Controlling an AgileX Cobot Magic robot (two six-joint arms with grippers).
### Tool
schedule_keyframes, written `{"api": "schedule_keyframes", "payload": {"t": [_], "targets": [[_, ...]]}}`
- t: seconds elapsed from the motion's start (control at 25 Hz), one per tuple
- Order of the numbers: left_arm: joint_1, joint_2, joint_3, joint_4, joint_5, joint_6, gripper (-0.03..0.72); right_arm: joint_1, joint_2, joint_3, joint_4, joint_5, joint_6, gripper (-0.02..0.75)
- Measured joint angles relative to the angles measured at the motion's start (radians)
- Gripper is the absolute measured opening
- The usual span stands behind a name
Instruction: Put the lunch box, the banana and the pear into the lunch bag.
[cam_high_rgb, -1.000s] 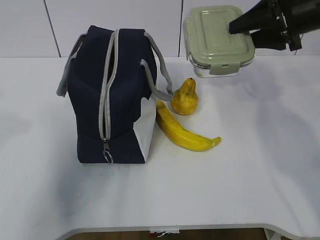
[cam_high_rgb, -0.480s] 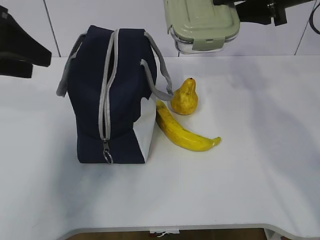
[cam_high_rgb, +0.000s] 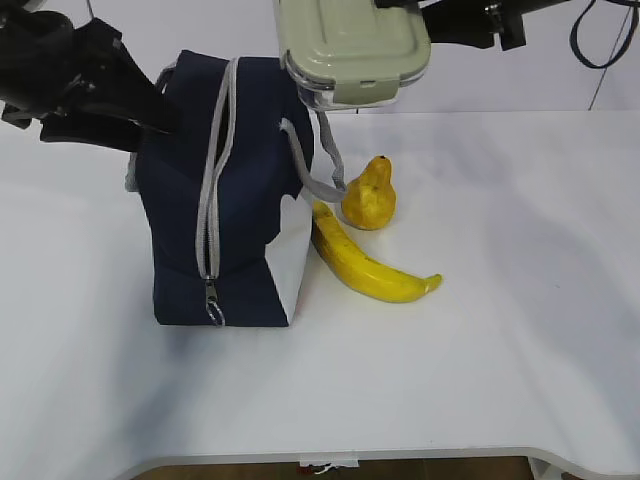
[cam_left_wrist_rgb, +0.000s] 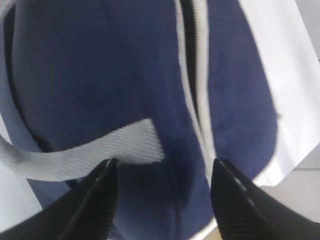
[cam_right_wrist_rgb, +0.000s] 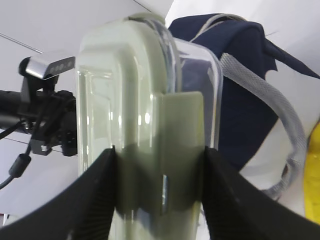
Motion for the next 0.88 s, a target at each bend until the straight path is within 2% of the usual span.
{"api": "schedule_keyframes", "payload": {"t": [0.04,0.12,0.2,0.24,0.32,0.64,0.88], "targets": [[0.000,0.012,-0.004,0.000,0.000,0.000,0.438,0.011,0.000,0.000,0.001,-0.009,0.000,0.391],[0.000,0.027,-0.006,0.006,0.004,0.000,0.351,0.028,0.000,0.000,0.004,-0.025,0.000,0.391],[0.000,0.033,-0.010,0.008,0.006,0.001,0.166,0.045,0.000,0.000,0.007,-0.038,0.000,0.391],[0.000,0.033,-0.010,0.008,0.006,0.006,0.099,0.053,0.000,0.000,0.009,-0.041,0.000,0.391],[0.000,0.033,-0.010,0.008,0.008,0.015,0.025,0.063,0.006,0.000,0.016,-0.051,0.002,0.391],[0.000,0.033,-0.010,-0.013,0.024,0.021,0.001,0.093,0.056,0.000,0.141,-0.086,0.002,0.391],[0.000,0.033,-0.010,-0.067,0.037,0.021,0.001,0.132,0.112,-0.002,0.172,-0.093,0.002,0.391]]}}
